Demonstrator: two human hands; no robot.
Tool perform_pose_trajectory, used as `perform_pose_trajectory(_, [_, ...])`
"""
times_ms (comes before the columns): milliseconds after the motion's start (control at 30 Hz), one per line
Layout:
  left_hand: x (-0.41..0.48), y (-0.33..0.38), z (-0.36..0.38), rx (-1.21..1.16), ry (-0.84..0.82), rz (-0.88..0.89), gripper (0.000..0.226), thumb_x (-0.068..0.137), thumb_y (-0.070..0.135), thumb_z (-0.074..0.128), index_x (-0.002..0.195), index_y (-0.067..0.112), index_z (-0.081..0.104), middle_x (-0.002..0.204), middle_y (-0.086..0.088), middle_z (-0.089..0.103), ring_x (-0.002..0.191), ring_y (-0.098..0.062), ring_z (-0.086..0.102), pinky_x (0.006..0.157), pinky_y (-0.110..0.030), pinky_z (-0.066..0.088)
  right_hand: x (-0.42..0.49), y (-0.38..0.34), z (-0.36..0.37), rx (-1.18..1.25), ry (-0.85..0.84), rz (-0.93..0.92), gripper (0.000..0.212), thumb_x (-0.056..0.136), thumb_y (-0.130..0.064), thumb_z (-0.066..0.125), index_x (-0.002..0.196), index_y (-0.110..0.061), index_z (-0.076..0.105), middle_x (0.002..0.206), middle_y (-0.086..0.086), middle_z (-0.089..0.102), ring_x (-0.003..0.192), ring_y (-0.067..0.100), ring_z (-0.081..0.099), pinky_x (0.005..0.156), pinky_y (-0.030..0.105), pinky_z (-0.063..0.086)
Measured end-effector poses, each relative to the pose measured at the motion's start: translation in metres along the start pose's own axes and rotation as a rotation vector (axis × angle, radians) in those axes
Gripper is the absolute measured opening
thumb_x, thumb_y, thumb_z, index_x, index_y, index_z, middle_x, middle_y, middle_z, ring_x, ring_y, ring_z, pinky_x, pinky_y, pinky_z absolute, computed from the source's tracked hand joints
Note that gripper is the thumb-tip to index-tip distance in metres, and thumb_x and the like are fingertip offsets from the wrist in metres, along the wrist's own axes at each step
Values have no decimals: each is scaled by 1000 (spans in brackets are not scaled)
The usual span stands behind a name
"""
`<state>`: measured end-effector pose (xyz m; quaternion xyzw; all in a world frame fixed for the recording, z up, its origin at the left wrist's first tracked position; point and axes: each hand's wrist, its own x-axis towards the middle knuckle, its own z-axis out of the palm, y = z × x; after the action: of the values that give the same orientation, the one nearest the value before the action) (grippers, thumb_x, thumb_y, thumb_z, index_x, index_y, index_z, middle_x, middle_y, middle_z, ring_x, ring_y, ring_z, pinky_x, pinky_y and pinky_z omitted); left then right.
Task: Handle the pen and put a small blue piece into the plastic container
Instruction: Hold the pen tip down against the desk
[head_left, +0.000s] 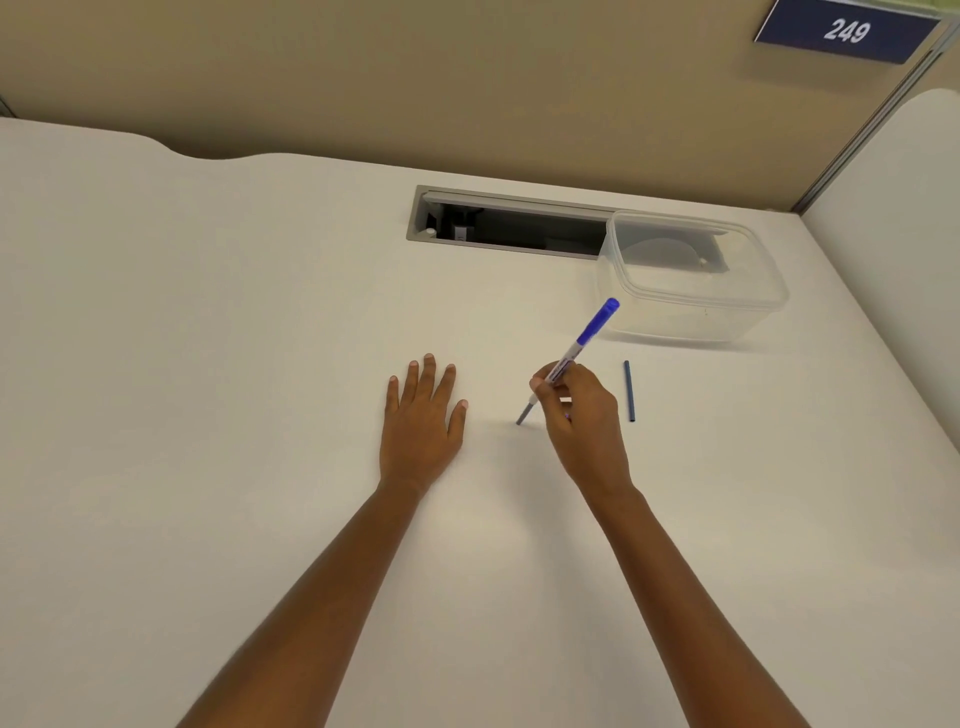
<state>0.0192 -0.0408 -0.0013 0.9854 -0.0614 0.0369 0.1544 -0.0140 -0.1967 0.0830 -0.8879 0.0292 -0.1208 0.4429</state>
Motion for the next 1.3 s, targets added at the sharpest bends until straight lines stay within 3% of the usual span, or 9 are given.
perform_pose_trajectory(100, [0, 0, 0, 1, 1, 1, 51, 97, 34, 27, 144, 19, 18, 156, -9, 12, 144, -24, 10, 117, -40, 0, 4, -13, -8, 33, 28, -46, 16, 91, -17, 49, 98, -5, 58, 96, 11, 63, 79, 15, 56, 69, 25, 47])
perform_pose_trajectory(233, [0, 0, 1, 1, 6, -3, 51, 96, 34, 28, 144, 19, 19, 156, -9, 13, 144, -23, 10, 117, -40, 1, 14, -28, -20, 46, 85, -119, 18, 91, -16, 48, 101, -4, 56, 97, 12, 65, 79, 15, 59, 65, 4, 43])
perform_pose_trajectory(433, [0, 0, 0, -3, 3, 2, 51, 97, 33, 28, 144, 18, 19, 156, -9, 13, 144, -24, 10, 117, -41, 1, 26, -44, -30, 55, 185, -195, 19, 91, -13, 49, 103, -2, 56, 102, 13, 62, 69, 0, 53, 65, -2, 40])
perform_pose_trajectory(600, [0, 0, -1, 6, -2, 0, 51, 97, 34, 27, 145, 19, 18, 156, -9, 12, 144, -23, 9, 117, -40, 0, 24, -37, -18, -34, 105, -115, 27, 88, -14, 54, 112, -3, 52, 111, 15, 60, 79, 10, 52, 70, 13, 41])
perform_pose_trajectory(733, [0, 0, -1, 21, -5, 4, 51, 97, 34, 26, 145, 18, 17, 156, -9, 12, 144, -24, 9, 117, -41, 1, 18, -23, 0, -140, -19, -31, 31, 86, -13, 57, 115, -3, 51, 102, 18, 59, 75, 21, 54, 66, 13, 31])
perform_pose_trajectory(867, [0, 0, -1, -9, -2, 5, 51, 97, 33, 28, 144, 17, 19, 156, -10, 13, 144, -25, 11, 117, -41, 1, 9, -13, 21, -200, -168, 100, 33, 86, -15, 56, 116, -3, 49, 107, 18, 59, 94, 30, 57, 76, 29, 41])
perform_pose_trajectory(967, [0, 0, -1, -18, -3, 5, 51, 97, 33, 28, 144, 17, 19, 156, -10, 13, 144, -25, 10, 117, -41, 1, 4, -8, 34, -264, -246, 126, 32, 87, -14, 54, 116, -1, 49, 110, 21, 59, 98, 30, 56, 72, 26, 37])
perform_pose_trajectory(1100, [0, 0, -2, -36, 0, 4, 50, 97, 31, 28, 144, 17, 20, 156, -10, 13, 144, -25, 10, 117, -41, 1, 1, -7, 48, -299, -317, 185, 33, 88, -14, 53, 117, -1, 48, 113, 20, 58, 101, 30, 57, 82, 31, 46])
perform_pose_trajectory(1300, [0, 1, -3, -12, -18, 3, 49, 98, 29, 25, 145, 17, 16, 156, -10, 11, 144, -25, 9, 117, -41, 2, -1, -6, 59, -351, -344, 218, 26, 87, -11, 51, 109, 2, 50, 109, 22, 56, 93, 32, 58, 68, 26, 37])
